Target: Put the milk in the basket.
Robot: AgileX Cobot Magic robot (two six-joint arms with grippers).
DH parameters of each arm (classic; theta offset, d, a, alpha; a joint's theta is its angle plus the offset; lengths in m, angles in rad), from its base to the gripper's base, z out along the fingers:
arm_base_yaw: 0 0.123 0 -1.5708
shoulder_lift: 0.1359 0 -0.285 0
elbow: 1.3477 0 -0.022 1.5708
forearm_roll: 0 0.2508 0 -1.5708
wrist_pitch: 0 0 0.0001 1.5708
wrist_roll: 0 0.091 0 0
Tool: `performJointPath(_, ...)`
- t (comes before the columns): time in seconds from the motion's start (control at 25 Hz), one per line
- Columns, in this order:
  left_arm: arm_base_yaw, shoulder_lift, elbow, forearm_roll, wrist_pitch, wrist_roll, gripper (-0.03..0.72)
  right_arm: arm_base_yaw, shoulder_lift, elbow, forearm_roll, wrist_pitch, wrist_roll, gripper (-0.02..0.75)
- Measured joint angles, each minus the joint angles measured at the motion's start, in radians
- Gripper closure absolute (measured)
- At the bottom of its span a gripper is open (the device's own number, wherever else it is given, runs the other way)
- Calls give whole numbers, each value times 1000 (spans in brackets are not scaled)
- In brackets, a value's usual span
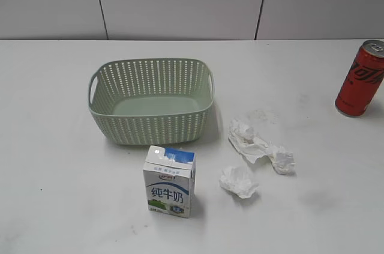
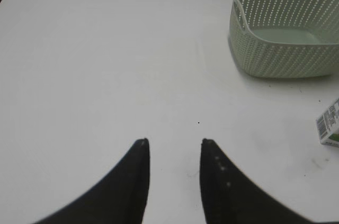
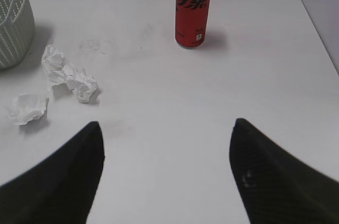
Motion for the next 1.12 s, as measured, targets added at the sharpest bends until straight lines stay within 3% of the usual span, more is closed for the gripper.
performJointPath(0.56,0,0,0,0,0,0,454,0,23,-11,0,-11,-4,148)
performJointPath(1.12,0,0,0,0,0,0,454,0,618,-176,80,-72,-101,148)
